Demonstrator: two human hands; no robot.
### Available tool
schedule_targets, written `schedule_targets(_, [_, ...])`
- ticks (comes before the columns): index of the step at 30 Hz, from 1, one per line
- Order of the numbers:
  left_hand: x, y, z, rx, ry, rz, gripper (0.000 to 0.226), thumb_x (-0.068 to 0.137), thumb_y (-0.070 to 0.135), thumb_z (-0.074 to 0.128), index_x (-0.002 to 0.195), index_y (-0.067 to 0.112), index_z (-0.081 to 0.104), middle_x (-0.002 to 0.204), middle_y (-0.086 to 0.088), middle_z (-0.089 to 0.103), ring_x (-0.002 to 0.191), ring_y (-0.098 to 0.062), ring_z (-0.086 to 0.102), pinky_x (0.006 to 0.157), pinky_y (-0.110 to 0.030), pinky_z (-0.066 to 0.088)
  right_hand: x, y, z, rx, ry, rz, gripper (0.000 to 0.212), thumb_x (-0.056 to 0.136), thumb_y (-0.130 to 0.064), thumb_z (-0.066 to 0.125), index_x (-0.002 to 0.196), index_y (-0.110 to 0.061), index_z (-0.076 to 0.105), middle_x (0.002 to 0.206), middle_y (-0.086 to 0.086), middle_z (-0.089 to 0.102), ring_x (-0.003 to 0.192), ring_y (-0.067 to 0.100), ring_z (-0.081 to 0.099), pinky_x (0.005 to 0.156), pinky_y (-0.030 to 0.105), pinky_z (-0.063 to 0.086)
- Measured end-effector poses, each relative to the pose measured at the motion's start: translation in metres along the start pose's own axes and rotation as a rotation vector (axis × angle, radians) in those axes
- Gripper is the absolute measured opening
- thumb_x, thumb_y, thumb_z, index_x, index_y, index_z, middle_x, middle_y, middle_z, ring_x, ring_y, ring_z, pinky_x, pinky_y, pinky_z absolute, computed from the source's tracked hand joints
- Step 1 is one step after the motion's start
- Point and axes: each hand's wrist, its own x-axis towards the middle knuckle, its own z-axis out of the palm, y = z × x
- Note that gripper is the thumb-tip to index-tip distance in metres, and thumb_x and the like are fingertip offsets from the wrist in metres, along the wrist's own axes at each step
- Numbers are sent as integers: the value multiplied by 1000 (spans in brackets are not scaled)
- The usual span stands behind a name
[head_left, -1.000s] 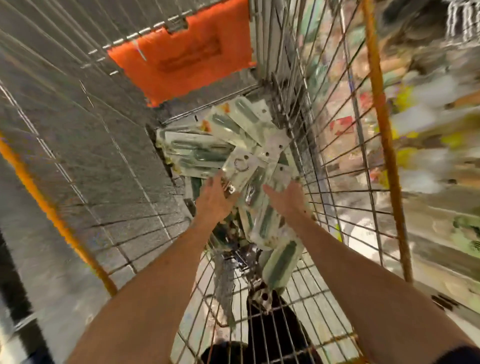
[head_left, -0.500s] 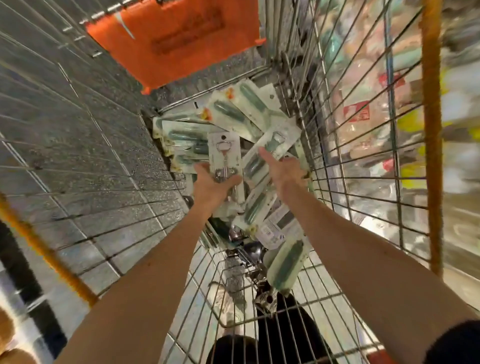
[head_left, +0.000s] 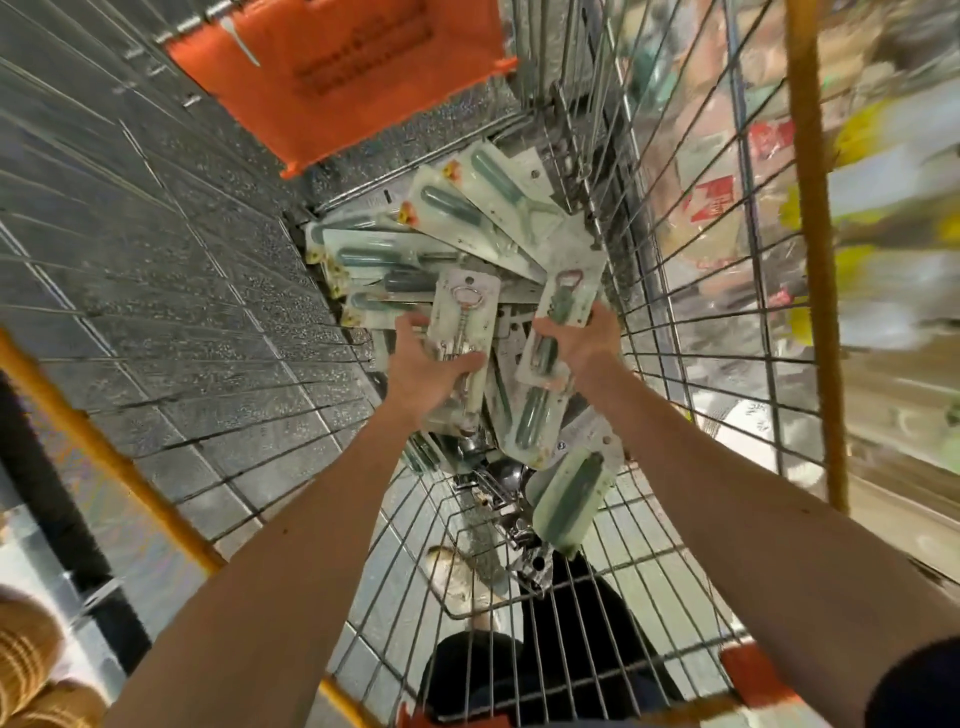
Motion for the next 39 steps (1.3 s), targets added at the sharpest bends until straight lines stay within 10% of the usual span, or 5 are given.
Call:
schedule_targets(7, [-54, 8, -1, -93, -91, -76, 78, 73, -2, 82, 131, 19, 35, 113, -9, 63, 84, -23, 72, 58, -36, 62, -41, 32, -33, 54, -249, 34, 111, 34, -47, 96, 134, -26, 53, 131, 4, 62, 118, 32, 61, 93, 67, 47])
schedule_targets(17, [-167, 5, -42, -96, -243, 48, 52, 77, 11, 81, 122, 8, 56, 92, -6, 75, 71, -16, 73, 53, -30, 58, -188, 36, -65, 204, -435, -192, 24, 86, -10, 69, 109, -7, 62, 107, 17, 71, 97, 33, 71, 90, 52, 55])
schedule_targets(22, [-226, -19, -84, -8, -266, 252, 60, 68, 33, 89, 120, 19, 63, 106, 3, 75, 99, -14, 72, 95, -41, 55, -279, 57, -57, 261, -443, -325, 27, 86, -16, 72, 110, -10, 61, 96, 11, 75, 89, 32, 73, 82, 53, 58])
schedule_targets(33, [-375, -88, -226, -122, -390, 615, 46, 83, 27, 73, 125, 13, 61, 113, 0, 74, 106, -19, 70, 100, -46, 52, -485, 141, 19, 473, -322, -590, 67, 62, -29, 90, 122, -16, 63, 114, 8, 73, 103, 28, 70, 90, 47, 55])
schedule_targets(39, [-448, -118, -234, -59, -531, 759, 60, 78, 44, 73, 132, 24, 57, 124, 9, 68, 117, -8, 63, 107, -41, 46, -573, 206, 2, 626, -202, -784, 29, 79, -2, 71, 105, -14, 69, 100, 10, 76, 84, 23, 73, 74, 35, 60])
